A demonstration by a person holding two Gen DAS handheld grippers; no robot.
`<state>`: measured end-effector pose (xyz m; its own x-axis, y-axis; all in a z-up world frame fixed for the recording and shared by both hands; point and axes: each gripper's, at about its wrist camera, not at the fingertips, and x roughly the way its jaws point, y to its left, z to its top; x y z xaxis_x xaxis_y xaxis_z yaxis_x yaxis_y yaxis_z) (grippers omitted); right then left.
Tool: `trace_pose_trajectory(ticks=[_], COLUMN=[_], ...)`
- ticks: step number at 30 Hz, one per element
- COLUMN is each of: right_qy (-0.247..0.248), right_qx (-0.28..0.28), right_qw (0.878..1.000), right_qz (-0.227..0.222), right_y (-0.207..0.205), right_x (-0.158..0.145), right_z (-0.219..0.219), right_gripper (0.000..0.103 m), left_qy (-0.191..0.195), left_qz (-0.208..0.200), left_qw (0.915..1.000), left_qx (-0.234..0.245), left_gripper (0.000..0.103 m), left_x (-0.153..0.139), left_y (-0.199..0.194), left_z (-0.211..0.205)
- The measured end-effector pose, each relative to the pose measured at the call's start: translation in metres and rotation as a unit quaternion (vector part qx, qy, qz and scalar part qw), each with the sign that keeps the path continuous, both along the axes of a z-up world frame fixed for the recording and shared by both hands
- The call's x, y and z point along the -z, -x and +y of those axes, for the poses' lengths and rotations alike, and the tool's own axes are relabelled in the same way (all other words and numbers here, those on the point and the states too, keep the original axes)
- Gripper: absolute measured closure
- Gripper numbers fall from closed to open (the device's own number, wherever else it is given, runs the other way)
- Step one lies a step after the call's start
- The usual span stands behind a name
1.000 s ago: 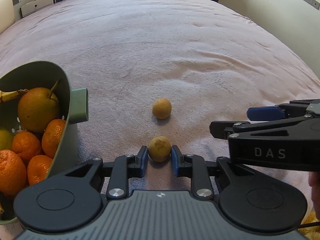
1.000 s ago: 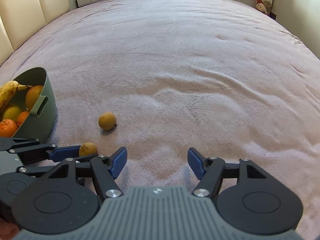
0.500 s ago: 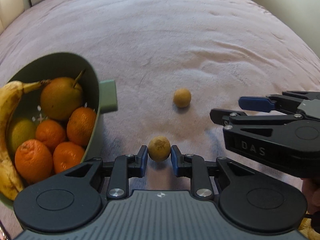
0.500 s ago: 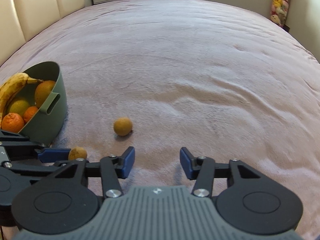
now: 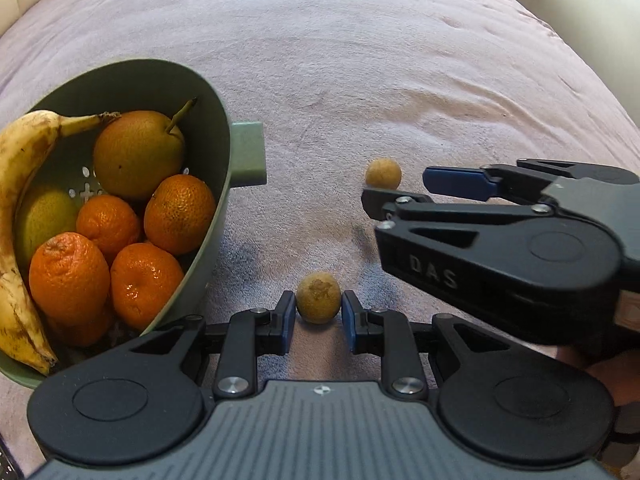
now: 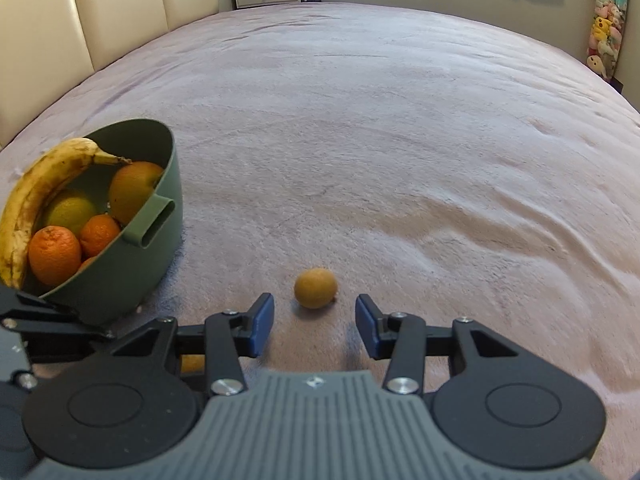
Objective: Organize fruits
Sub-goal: 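Grasp one brown longan with the left tool while the right tool grasps the other, then carry both longans over the green colander with both tools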
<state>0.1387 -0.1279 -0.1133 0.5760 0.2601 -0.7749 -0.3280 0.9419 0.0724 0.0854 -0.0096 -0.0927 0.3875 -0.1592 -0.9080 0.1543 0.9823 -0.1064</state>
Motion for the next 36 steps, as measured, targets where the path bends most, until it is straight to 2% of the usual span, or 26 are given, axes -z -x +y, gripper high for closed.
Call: trace_pose_trajectory(ticks=[6, 17, 22, 36], right_qy=[0.002, 0.015, 0.017, 0.028], right_qx=[-0.001, -0.005, -0.003, -0.007], right_qw=[1.000, 1.000, 1.000, 0.999], right_qz=[0.010, 0.007, 0.001, -0.016], right_y=[-0.011, -0.014, -0.015, -0.005], right_x=[0.008, 0.015, 0.013, -0.008], right_z=[0.004, 0.010, 0.011, 0.013], right_gripper=[0.067, 0.067, 0.080, 0.080], left_qy=[0.008, 0.015, 0.015, 0.010], left_qz=[0.006, 0.011, 0.011, 0.002], left_qw=[0.9999, 0.9998, 0.9998, 0.9999], left_qx=[-0.003, -0.005, -0.005, -0.002], left_gripper=[0.076, 0.076, 0.076, 0.076], left_x=[0.001, 0.001, 0.000, -0.010], left_y=[-0.001, -0.004, -0.004, 0.001], left_z=[0.002, 0.003, 0.003, 0.001])
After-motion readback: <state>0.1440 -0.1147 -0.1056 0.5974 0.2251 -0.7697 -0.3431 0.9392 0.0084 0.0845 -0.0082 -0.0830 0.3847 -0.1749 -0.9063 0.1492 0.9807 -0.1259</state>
